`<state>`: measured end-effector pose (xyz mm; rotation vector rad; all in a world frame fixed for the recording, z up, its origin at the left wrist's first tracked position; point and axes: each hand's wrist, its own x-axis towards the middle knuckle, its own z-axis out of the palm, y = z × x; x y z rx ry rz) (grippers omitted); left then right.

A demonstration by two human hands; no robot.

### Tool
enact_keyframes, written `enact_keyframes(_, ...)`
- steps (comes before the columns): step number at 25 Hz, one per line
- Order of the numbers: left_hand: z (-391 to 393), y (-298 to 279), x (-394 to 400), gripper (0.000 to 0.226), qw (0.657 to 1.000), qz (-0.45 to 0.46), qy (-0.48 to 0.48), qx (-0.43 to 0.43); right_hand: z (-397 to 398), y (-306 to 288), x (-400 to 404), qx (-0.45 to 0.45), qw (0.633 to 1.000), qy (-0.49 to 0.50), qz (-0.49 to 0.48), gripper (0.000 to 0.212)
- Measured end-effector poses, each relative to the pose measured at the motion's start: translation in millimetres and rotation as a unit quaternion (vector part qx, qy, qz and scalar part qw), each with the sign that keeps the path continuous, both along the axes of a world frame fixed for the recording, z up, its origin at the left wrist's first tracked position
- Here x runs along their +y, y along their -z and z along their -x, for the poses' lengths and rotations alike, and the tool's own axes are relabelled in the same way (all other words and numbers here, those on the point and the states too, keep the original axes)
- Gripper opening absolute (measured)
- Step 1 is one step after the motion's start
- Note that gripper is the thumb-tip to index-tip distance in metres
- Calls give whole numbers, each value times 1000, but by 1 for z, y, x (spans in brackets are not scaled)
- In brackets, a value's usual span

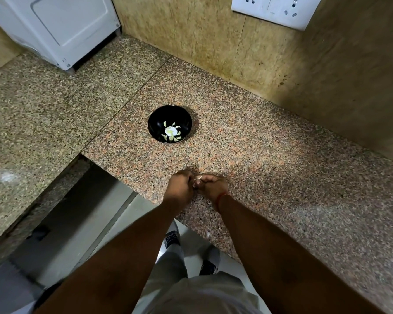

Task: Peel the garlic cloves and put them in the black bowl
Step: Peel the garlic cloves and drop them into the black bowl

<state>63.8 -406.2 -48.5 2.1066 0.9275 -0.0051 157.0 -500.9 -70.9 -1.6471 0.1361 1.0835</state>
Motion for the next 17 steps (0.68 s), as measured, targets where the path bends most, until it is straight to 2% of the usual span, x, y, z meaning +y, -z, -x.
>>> enact_keyframes(2, 1, 6, 0, 14, 999, 11, -33, -34, -2, -1, 1, 16, 1000, 14, -7, 15)
enact_keyframes(3, 2, 7, -1, 14, 995, 48, -75, -53, -2, 0, 2, 17, 1000, 20, -4, 15)
enact_keyframes(5, 2, 8, -4, 11, 957, 175, -207, -103, -3, 4, 4, 9, 999, 36, 14, 16)
enact_keyframes(7, 4, 10, -3, 3, 910, 257, -297, -134, -2, 6, 6, 9, 998, 60, 29, 17)
enact_keyframes(12, 21, 12, 7, 21, 884, 339, -297, -127, -1, 3, 8, -35, 998, 46, 36, 20)
enact_keyframes(15, 26, 4, -4, 14, 909, 309, -263, -92, -1, 1, 3, -41, 997, 42, 51, 26)
enact_keyframes(17, 30, 5, -12, 16, 918, 302, -245, -75, 3, -3, -7, -84, 994, 15, 69, 37)
